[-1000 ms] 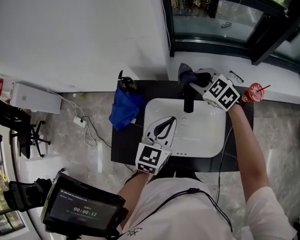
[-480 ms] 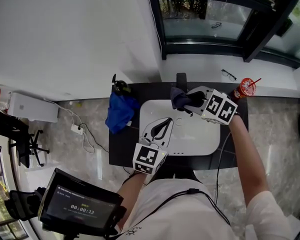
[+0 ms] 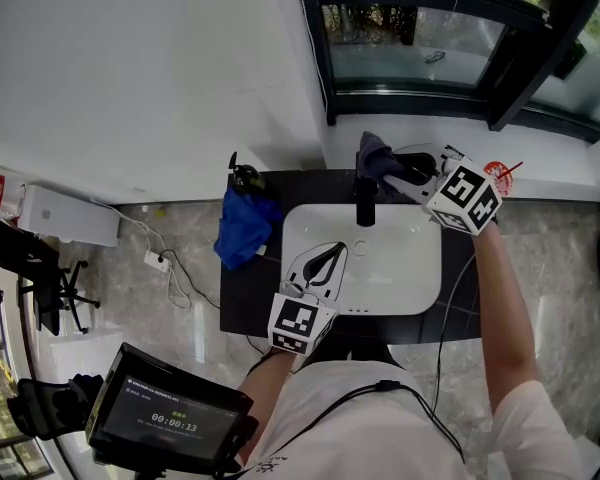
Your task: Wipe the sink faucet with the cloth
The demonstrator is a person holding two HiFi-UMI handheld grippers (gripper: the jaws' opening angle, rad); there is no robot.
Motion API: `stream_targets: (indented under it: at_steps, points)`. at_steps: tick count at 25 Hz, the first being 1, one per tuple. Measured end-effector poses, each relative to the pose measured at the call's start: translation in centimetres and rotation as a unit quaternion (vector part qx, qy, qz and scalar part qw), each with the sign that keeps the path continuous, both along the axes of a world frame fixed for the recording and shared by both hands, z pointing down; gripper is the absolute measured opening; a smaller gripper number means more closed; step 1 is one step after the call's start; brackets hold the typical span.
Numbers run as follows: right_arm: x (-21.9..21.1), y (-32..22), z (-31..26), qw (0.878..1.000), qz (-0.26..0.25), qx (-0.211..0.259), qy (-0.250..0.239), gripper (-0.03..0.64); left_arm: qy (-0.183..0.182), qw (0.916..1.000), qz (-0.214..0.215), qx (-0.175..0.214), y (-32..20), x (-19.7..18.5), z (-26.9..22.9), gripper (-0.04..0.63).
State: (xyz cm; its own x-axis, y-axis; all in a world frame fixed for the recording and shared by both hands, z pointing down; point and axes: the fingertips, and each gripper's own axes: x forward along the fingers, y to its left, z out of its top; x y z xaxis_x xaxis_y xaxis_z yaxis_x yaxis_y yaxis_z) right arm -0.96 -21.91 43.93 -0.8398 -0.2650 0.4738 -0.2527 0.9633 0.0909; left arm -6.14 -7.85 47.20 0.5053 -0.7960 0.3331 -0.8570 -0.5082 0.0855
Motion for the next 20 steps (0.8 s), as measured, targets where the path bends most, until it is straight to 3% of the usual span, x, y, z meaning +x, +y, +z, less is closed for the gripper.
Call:
stream_targets:
  at_steps: [5,9,16,20]
  points:
    - [-0.3,-3.7,-0.4,0.998,0.049,0.031,-0.012,0.12,-0.002,0.9999,-0.011,-0.001,0.2,-0.7,0.1,-0.006]
    - [-1.5,-6.2,1.4,0.996,0.078,0.034,0.007,0.12,-0.002,0.9998,-0.02,-0.005,0.2,-1.3,0.2,-0.006]
    - [-3.6,-6.8,6.0,0.994,0.057,0.034,0.086,0.12,-0.002,0.9991,-0.04,-0.01,0.4,-2.7,0.5,-0.006]
    - [-3.5,-6.4,6.8,0.995,0.061,0.001,0.083,0.12,0.003,0.9988,-0.048,-0.012,0.5,-3.4,0.7,-0.006]
